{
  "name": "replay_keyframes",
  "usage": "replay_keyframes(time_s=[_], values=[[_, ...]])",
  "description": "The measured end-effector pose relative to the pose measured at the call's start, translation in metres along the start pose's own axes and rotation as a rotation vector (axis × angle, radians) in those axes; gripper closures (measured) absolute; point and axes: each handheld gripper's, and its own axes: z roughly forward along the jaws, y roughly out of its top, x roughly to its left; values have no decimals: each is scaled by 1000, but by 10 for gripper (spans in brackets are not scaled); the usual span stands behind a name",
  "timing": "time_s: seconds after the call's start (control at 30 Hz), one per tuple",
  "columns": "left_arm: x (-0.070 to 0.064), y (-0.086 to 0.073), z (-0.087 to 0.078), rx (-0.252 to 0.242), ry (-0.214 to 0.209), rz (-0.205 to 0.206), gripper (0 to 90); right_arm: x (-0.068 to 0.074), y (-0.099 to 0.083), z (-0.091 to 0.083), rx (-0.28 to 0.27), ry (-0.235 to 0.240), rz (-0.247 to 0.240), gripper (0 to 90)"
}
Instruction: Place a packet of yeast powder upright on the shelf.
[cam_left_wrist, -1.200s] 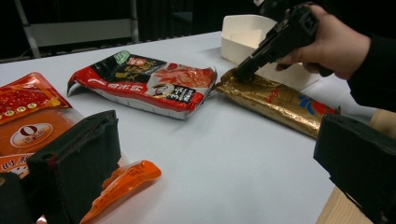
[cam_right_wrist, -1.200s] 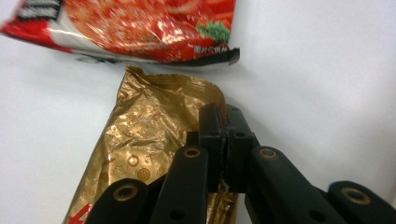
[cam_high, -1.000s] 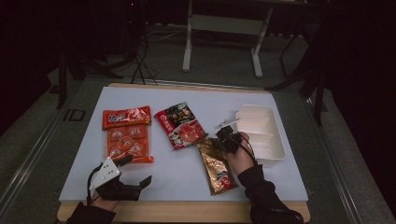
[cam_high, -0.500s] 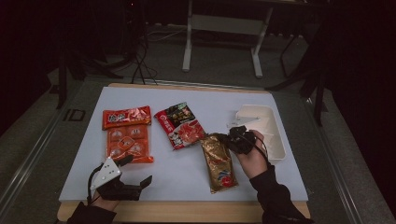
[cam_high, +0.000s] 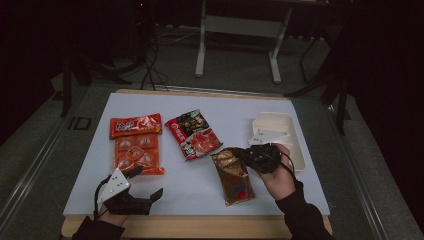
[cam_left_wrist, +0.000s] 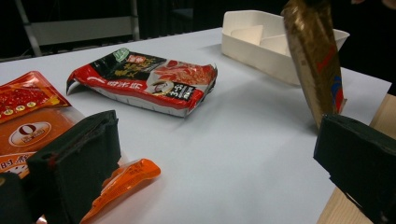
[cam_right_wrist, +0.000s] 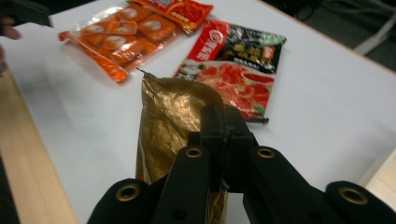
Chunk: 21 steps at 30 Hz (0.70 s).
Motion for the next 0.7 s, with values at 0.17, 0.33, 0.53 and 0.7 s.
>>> replay_keyframes(time_s=[0.17, 0.33, 0.53, 0.7], values=[[0, 0, 0, -2, 0, -5, 8, 4, 3, -12, -46, 26, -42, 899], [0, 0, 0, -2, -1, -8, 8, 3, 9, -21, -70, 44, -43, 900], [0, 0, 1, -1, -1, -9, 8, -3, 22, -34, -113, 52, -47, 900], [1, 0, 1, -4, -2, -15, 8, -17, 36, -44, -150, 55, -31, 900]])
